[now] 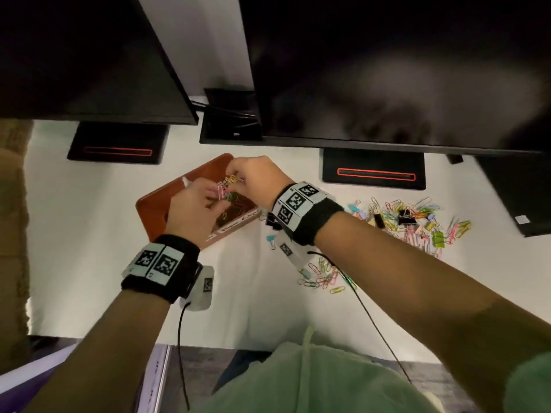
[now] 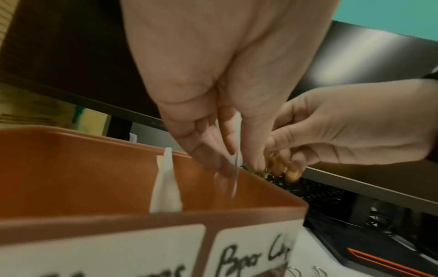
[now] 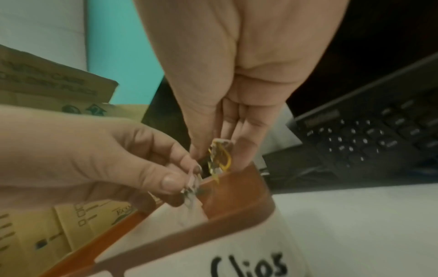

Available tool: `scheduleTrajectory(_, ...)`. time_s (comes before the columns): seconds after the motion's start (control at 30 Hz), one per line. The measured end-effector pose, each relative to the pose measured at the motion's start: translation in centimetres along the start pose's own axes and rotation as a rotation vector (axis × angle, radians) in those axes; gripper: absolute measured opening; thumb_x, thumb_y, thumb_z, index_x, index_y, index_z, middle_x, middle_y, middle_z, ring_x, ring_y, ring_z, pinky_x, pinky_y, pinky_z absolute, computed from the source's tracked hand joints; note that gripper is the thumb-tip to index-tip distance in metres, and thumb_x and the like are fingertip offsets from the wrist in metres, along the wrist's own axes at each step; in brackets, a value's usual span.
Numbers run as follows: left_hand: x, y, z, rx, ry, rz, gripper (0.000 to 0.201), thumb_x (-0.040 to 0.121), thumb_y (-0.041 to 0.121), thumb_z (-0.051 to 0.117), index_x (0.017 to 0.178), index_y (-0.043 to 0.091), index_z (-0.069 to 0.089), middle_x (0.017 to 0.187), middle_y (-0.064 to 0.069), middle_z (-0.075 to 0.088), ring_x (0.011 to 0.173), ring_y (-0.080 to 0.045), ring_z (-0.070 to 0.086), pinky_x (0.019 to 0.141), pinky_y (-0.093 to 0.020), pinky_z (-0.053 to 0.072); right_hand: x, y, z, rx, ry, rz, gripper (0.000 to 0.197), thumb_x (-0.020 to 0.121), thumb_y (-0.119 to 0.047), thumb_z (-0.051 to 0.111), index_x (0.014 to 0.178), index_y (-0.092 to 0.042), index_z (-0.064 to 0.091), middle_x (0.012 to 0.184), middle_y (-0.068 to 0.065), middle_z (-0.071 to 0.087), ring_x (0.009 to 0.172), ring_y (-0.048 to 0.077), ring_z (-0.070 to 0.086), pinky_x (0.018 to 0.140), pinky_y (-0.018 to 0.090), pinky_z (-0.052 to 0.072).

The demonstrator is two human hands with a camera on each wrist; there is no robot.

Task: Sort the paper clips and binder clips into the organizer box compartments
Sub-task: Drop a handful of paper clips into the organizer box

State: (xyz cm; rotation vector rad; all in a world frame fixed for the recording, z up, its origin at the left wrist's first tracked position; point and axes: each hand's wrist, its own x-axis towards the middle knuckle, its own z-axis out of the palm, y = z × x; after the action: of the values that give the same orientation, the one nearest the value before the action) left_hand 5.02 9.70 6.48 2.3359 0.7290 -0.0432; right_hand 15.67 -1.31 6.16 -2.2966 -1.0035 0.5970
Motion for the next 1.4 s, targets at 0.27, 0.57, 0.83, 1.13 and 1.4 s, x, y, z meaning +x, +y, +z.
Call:
scheduleTrajectory(0.27,-2.9,-0.3,0.2,-0.023,-0.072,0.244,0.027,0.081,0.018,0.068,0.107,0.020,0.061,0.102,0.006,0.055,0.080,-0.006,0.057,0.077,-0.022,0.050,-3.7,2.6,-0.1,0.233,0.096,0.077,0.028,0.095,-0.025,0.047,0.121,-0.017,0.054,0.109,0.003,0.066,0.091,0.012,0.060,0.080,0.022,0.048)
scheduleTrajectory(0.57,-6.0,0.3,11.0,0.217,-0.686,0.387,0.048,0.078,0.033,0.068,0.121,0.024,0.050,0.120,-0.001,0.046,0.109,-0.018,0.048,0.095,-0.035,0.044,-13.2,11.1,-0.4,-0.127,-0.341,0.205,0.048,0.075,-0.045,0.070,0.117,-0.027,0.055,0.105,-0.003,0.056,0.082,0.008,0.052,0.076,0.027,0.044)
scheduleTrajectory(0.83,-5.8,-0.3,14.1,0.171,-0.666,0.341,0.025,0.079,0.013,0.068,0.101,0.013,0.058,0.101,-0.003,0.052,0.088,-0.017,0.054,0.085,-0.033,0.050,-15.2,12.3,2.5,-0.126,-0.395,0.253,0.031,0.084,-0.020,0.064,0.114,-0.022,0.059,0.110,0.005,0.053,0.099,0.023,0.057,0.080,0.027,0.044)
scheduleTrajectory(1.13,-4.2,-0.7,13.4,-0.048,-0.433,0.243,0.016,0.079,0.013,0.069,0.089,0.011,0.058,0.080,-0.002,0.060,0.070,-0.014,0.057,0.066,-0.018,0.045,-12.9,12.9,0.8,-0.015,-0.117,0.213,0.034,0.085,-0.016,0.062,0.119,-0.018,0.057,0.109,0.009,0.057,0.079,0.013,0.048,0.086,0.032,0.047)
scheduleTrajectory(1.4,-5.8,-0.3,12.7,0.117,-0.463,0.415,0.036,0.082,0.028,0.065,0.115,0.019,0.053,0.116,0.001,0.047,0.102,-0.015,0.049,0.089,-0.031,0.048,-13.4,14.0,0.1,-0.019,-0.064,0.289,0.034,0.090,-0.018,0.055,0.124,-0.017,0.053,0.114,0.008,0.054,0.085,0.013,0.050,0.084,0.027,0.045)
